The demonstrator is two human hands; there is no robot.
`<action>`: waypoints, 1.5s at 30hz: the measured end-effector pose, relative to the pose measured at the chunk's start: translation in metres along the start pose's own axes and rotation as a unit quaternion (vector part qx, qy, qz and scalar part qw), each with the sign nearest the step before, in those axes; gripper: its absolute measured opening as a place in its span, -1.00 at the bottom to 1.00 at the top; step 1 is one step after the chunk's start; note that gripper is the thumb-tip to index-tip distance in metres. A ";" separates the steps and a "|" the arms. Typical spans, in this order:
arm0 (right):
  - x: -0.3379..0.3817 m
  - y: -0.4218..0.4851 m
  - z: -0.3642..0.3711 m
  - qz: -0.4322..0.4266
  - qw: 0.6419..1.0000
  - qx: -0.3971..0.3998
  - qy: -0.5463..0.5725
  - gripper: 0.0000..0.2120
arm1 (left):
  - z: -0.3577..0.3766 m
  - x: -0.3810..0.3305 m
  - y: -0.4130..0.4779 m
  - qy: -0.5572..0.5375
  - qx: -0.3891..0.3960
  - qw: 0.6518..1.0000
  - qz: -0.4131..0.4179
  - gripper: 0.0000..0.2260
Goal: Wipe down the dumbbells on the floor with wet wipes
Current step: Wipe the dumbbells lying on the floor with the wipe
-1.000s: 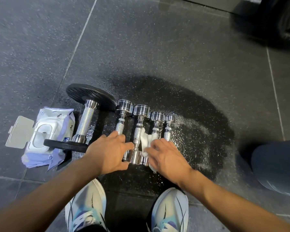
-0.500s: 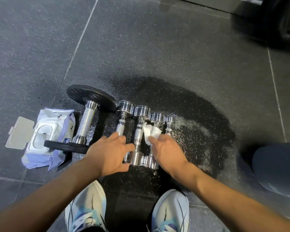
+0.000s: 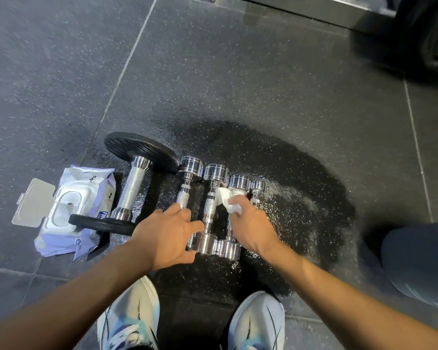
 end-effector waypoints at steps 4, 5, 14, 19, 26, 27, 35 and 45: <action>-0.007 -0.007 -0.004 0.095 0.987 -0.021 0.130 -0.70 | 0.000 0.001 0.001 0.001 0.001 1.000 0.001 -0.46; -0.008 -0.007 -0.006 0.107 0.982 -0.013 0.154 -0.71 | 0.000 0.001 0.001 0.002 0.002 1.000 0.001 -0.46; -0.022 0.012 -0.064 0.002 0.970 -0.241 -0.035 -0.81 | 0.001 0.000 0.001 -0.001 0.003 1.000 -0.002 -0.47; 0.005 0.012 -0.024 -0.097 0.913 -0.053 -0.392 -0.38 | 0.002 0.001 0.000 -0.001 0.003 1.000 -0.004 -0.47; 0.001 -0.028 0.019 -0.043 0.995 -0.082 0.021 -0.47 | 0.001 0.000 0.000 0.002 -0.006 1.000 0.000 -0.48; 0.004 -0.033 0.017 -0.030 0.993 -0.090 0.072 -0.48 | 0.002 0.000 0.000 0.004 -0.006 1.000 0.000 -0.48; -0.010 -0.012 -0.021 0.080 0.951 -0.093 0.283 -0.86 | 0.002 0.001 0.000 0.007 0.001 1.000 -0.001 -0.47; -0.016 -0.040 0.011 0.187 0.872 0.000 0.452 -0.80 | 0.001 0.000 0.001 0.008 -0.001 1.000 0.002 -0.48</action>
Point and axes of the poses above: each hand's wrist, its own y-axis towards the middle knuckle, its own z-axis out of the palm, x = y × z, the point moved 9 cm from there along y, towards the middle knuckle
